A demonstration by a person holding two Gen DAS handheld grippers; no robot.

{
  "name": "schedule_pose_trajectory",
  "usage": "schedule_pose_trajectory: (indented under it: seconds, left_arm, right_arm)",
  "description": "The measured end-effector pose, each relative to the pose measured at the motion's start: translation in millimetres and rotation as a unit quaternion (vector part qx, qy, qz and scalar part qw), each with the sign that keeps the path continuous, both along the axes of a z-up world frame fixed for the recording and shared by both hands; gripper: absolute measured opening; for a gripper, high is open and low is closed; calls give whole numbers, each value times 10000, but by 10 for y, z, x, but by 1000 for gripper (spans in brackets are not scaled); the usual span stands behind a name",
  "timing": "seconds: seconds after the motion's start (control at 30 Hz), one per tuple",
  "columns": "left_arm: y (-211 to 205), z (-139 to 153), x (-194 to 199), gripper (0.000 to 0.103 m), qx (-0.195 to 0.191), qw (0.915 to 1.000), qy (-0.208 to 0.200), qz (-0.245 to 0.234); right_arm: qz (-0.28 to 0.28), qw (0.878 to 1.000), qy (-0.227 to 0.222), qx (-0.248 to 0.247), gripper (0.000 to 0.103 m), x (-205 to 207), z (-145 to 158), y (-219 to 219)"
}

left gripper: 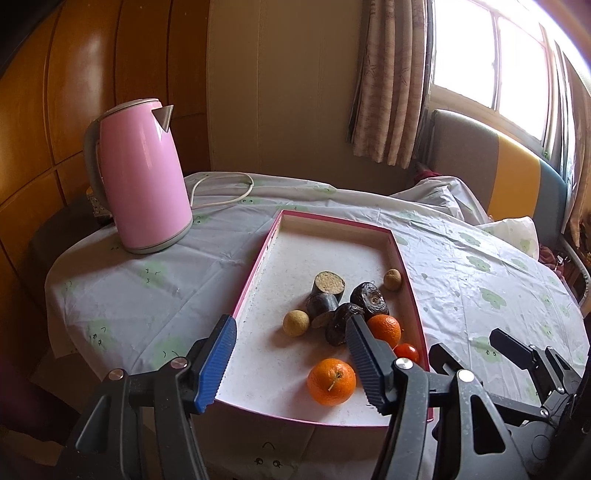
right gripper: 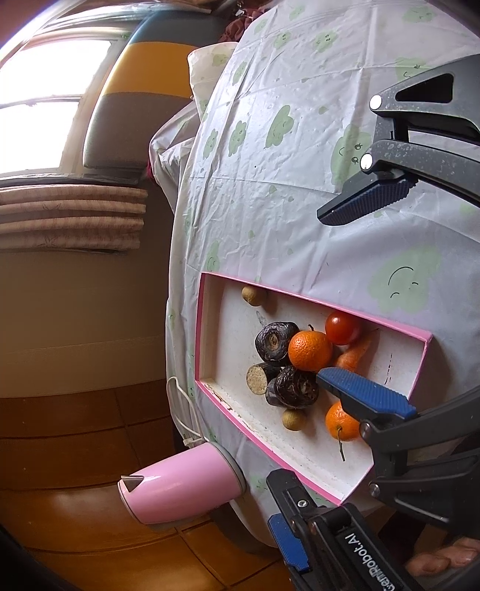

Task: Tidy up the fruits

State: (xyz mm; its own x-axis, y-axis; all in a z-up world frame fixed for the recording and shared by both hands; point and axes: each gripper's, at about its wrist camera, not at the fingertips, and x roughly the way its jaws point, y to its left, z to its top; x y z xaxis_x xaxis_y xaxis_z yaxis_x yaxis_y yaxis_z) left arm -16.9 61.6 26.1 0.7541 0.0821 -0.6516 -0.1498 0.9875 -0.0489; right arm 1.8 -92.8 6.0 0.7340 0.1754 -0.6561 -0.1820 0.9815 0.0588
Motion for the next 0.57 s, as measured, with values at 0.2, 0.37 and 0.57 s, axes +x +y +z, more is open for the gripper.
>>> schedule_pose_trajectory:
  seconds: [0.2, 0.37, 0.57]
  left_arm:
    - [2, -11, 0, 63, 12, 10000, 33, 2]
    - [-25, 16, -47, 57, 225, 9995, -207, 27]
    - [1, 29, -22, 55, 207, 9996, -195, -9]
  right_arm:
    - [0, 10000, 40, 3, 81, -6, -26, 0]
    - [6, 10000, 74, -14, 82, -15, -55, -11]
    - [-55, 9999, 132, 36, 82, -8, -90, -64]
